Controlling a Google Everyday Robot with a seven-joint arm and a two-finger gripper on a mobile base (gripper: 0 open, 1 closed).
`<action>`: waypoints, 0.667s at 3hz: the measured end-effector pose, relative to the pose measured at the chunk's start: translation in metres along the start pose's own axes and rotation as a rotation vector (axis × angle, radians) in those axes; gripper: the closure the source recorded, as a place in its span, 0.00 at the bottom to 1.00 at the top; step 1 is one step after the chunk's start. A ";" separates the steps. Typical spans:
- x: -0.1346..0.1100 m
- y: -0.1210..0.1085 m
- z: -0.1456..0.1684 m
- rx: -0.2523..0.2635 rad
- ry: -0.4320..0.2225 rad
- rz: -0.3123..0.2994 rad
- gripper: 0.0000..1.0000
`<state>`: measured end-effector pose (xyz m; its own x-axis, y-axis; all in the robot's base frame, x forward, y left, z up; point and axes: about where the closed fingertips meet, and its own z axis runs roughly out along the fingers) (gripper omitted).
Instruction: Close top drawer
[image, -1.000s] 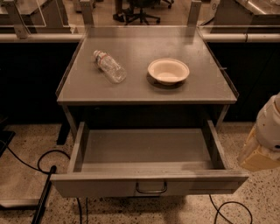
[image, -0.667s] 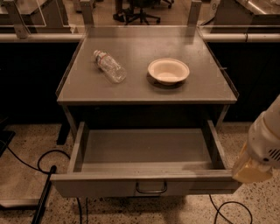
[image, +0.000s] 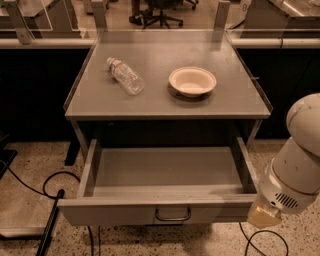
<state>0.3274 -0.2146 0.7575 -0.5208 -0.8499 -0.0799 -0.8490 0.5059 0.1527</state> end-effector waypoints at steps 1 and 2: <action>-0.004 -0.007 0.022 -0.012 -0.032 0.043 1.00; -0.010 -0.021 0.050 -0.011 -0.060 0.099 1.00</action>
Offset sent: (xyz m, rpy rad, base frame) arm 0.0374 0.0061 -0.0888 0.0724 -0.0171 -0.1836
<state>0.3460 -0.2100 0.7062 -0.6068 -0.7853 -0.1227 -0.7923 0.5851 0.1733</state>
